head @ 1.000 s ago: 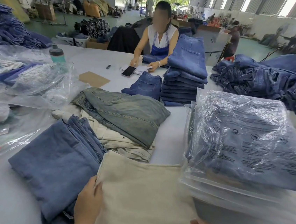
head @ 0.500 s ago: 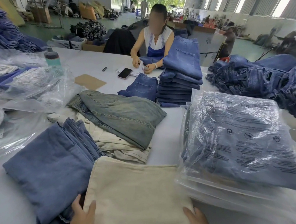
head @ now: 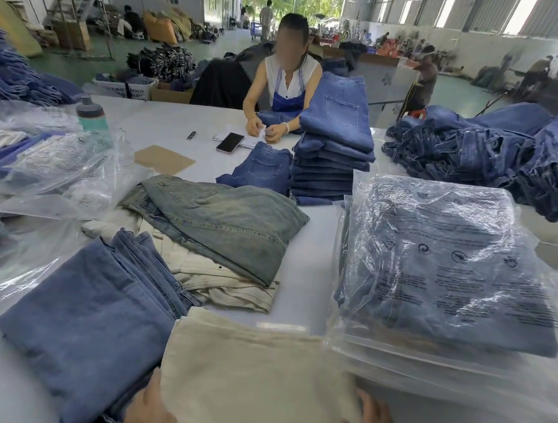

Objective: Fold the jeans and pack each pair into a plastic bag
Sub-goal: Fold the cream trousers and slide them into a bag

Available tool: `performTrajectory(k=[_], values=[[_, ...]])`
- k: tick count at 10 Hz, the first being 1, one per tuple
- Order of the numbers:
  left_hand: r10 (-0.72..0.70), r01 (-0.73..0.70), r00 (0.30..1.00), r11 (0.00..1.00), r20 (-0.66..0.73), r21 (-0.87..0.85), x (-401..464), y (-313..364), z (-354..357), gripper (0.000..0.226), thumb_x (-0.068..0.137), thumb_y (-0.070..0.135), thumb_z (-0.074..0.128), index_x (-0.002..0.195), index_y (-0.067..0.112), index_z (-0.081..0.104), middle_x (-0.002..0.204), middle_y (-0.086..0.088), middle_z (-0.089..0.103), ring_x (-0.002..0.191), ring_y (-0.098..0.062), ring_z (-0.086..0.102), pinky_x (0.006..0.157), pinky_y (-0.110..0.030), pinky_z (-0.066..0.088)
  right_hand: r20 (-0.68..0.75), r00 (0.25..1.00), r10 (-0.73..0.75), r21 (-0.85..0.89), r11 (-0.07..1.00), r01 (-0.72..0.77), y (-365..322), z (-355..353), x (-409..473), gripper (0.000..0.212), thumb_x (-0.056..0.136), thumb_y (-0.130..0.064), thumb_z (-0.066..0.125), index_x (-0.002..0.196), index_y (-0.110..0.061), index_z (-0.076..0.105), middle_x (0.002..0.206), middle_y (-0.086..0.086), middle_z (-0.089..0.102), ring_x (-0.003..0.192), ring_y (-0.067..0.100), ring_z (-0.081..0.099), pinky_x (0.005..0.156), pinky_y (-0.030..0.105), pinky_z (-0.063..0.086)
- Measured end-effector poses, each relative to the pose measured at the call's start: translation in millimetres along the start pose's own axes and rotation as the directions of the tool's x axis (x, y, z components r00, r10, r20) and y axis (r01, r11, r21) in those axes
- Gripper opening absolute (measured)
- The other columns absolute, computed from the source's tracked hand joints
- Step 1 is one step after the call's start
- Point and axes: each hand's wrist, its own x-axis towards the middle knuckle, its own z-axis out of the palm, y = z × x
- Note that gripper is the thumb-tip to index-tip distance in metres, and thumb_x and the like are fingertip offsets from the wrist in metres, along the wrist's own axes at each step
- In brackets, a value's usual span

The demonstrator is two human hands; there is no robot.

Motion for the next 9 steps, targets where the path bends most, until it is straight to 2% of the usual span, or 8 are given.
performTrajectory(k=[1, 2, 3, 4, 6, 7, 8, 9], values=[[0.2, -0.056, 0.94, 0.891, -0.277, 0.451, -18.6, 28.2, 26.3, 0.043, 0.099, 0.021, 0.028, 0.125, 0.011, 0.06, 0.111, -0.016, 0.068, 0.087, -0.031, 0.07, 0.078, -0.035, 0.052, -0.129, 0.932, -0.34, -0.196, 0.93, 0.312, -22.0, 7.3, -0.1, 0.075, 0.035, -0.031, 0.094, 0.104, -0.013, 0.073, 0.109, 0.014, 0.067, 0.092, 0.031, 0.07, 0.07, 0.034, 0.057], [0.301, -0.173, 0.934, 0.853, -0.193, 0.492, -16.9, 47.7, 30.9, 0.072, 0.06, 0.0, 0.062, 0.129, 0.015, 0.049, 0.126, -0.023, 0.06, 0.113, -0.038, 0.058, 0.113, -0.038, 0.023, 0.09, 0.929, -0.358, -0.428, 0.829, 0.361, -39.4, 20.7, -9.7, 0.076, 0.038, -0.06, 0.085, 0.104, -0.022, 0.075, 0.113, 0.024, 0.065, 0.1, 0.034, 0.067, 0.093, 0.053, 0.045], [0.442, -0.328, 0.885, 0.814, -0.145, 0.48, -22.6, 58.4, 43.0, 0.087, 0.038, 0.016, 0.09, 0.121, 0.014, 0.064, 0.123, -0.022, 0.062, 0.118, -0.037, 0.052, 0.108, -0.036, 0.029, 0.134, 0.951, -0.279, -0.422, 0.852, 0.31, -19.6, 52.5, -5.8, 0.073, 0.088, -0.064, 0.038, 0.15, -0.038, 0.01, 0.16, 0.011, -0.002, 0.148, 0.021, 0.004, 0.114, 0.052, -0.004], [0.5, -0.484, 0.859, 0.728, 0.108, 0.485, -33.5, 81.1, 61.0, 0.075, 0.035, 0.032, 0.094, 0.106, 0.018, 0.074, 0.118, -0.014, 0.067, 0.106, -0.03, 0.067, 0.078, -0.037, 0.056, 0.18, 0.944, -0.277, -0.413, 0.849, 0.328, -6.2, 63.1, -1.7, 0.065, 0.093, -0.061, 0.024, 0.148, -0.043, -0.005, 0.159, -0.001, -0.016, 0.146, 0.015, -0.015, 0.113, 0.052, -0.01], [0.497, -0.576, 0.816, 0.645, 0.296, 0.502, -48.9, 102.8, 103.6, 0.045, 0.057, 0.039, 0.078, 0.102, 0.029, 0.076, 0.112, -0.009, 0.07, 0.099, -0.023, 0.07, 0.074, -0.048, 0.056, 0.265, 0.884, -0.385, -0.34, 0.821, 0.459, 16.8, 41.0, -3.2, 0.053, 0.099, -0.046, 0.026, 0.15, -0.04, 0.012, 0.16, -0.004, -0.005, 0.146, 0.009, -0.005, 0.115, 0.044, -0.009], [0.446, -0.577, 0.815, 0.68, 0.369, 0.452, -48.6, 116.9, 120.9, 0.056, 0.087, 0.031, 0.056, 0.142, 0.026, 0.046, 0.152, -0.017, 0.034, 0.14, -0.03, 0.034, 0.11, -0.058, 0.027, 0.289, 0.881, -0.376, -0.321, 0.829, 0.459, 38.6, 26.1, -5.9, 0.05, 0.101, -0.043, 0.025, 0.149, -0.039, 0.015, 0.16, -0.008, -0.001, 0.146, 0.006, -0.002, 0.115, 0.05, -0.003], [0.452, -0.636, 0.764, 0.648, 0.461, 0.419, -47.4, 135.0, 148.0, 0.058, 0.097, 0.037, 0.031, 0.152, 0.035, 0.012, 0.161, -0.005, -0.006, 0.149, -0.02, -0.004, 0.118, -0.047, 0.001, 0.28, 0.865, -0.415, -0.276, 0.829, 0.487, 58.6, 10.1, -3.6, 0.045, 0.102, -0.038, 0.027, 0.146, -0.03, 0.033, 0.159, -0.005, 0.016, 0.145, 0.01, 0.013, 0.116, 0.042, 0.003], [0.359, -0.581, 0.801, 0.659, 0.479, 0.478, -48.3, 151.5, 169.6, 0.059, 0.098, 0.04, 0.03, 0.152, 0.034, 0.009, 0.161, -0.007, -0.009, 0.148, -0.021, -0.004, 0.114, -0.057, 0.005, 0.15, 0.881, -0.448, -0.193, 0.861, 0.47, 79.6, -19.4, 4.4, 0.033, 0.099, -0.024, 0.04, 0.124, -0.018, 0.061, 0.136, 0.005, 0.053, 0.127, 0.021, 0.045, 0.105, 0.026, 0.028]])
